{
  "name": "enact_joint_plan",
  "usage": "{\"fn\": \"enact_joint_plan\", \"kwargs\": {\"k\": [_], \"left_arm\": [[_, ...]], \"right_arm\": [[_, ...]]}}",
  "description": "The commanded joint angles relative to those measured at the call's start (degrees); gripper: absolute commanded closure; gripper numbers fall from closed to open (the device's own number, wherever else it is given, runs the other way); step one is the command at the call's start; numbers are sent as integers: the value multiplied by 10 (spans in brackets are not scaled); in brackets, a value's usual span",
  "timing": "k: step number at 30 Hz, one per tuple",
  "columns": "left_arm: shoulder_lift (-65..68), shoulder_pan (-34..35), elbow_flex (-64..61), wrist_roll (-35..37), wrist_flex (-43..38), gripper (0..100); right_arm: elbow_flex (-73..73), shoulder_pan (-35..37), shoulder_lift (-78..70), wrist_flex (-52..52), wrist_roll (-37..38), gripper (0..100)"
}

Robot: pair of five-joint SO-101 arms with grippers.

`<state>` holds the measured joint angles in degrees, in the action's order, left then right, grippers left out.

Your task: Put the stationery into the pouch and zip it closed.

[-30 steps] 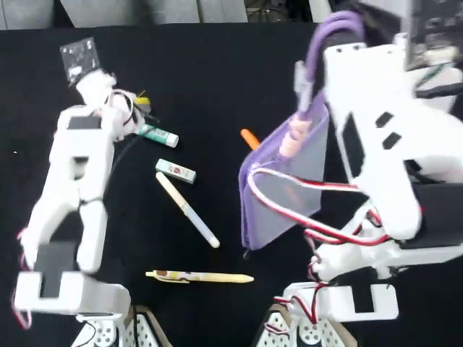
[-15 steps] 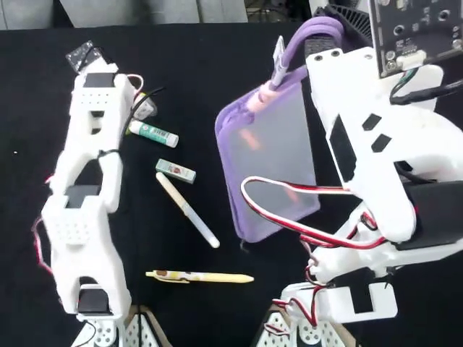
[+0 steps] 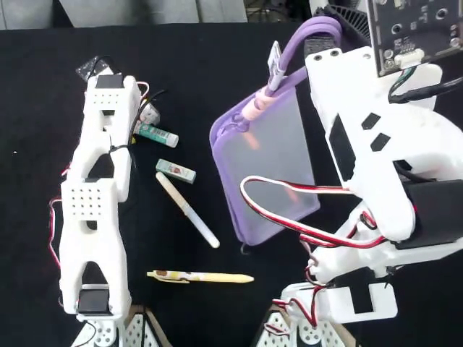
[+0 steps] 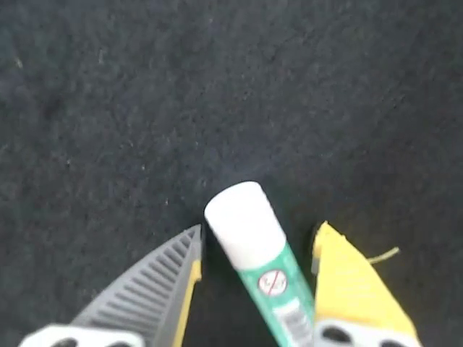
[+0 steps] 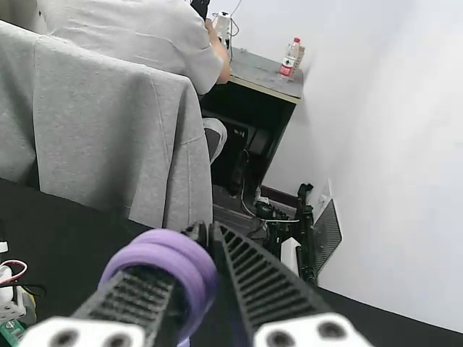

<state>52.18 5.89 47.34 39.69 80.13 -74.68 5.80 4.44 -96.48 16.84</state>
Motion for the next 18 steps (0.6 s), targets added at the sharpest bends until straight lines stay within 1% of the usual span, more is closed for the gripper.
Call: {"fn": "enact_joint_plan", "kwargs": {"k": [1, 3, 6, 9, 12, 18], "left_arm": [[11, -7, 72, 3, 32, 755], [22, -6, 99, 3, 50, 779], [34, 0, 131, 3, 64, 873], [50, 0, 151, -7, 62, 962], [62, -3, 171, -48, 63, 970], [60, 0, 219, -47, 74, 970]], "right_arm": [[-2, 6, 18, 4, 5, 987], [-2, 6, 18, 2, 5, 987], [-3, 6, 18, 2, 5, 987], [-3, 6, 18, 2, 5, 987], [-3, 6, 19, 1, 5, 987], [-1, 11, 57, -13, 9, 987]]}}
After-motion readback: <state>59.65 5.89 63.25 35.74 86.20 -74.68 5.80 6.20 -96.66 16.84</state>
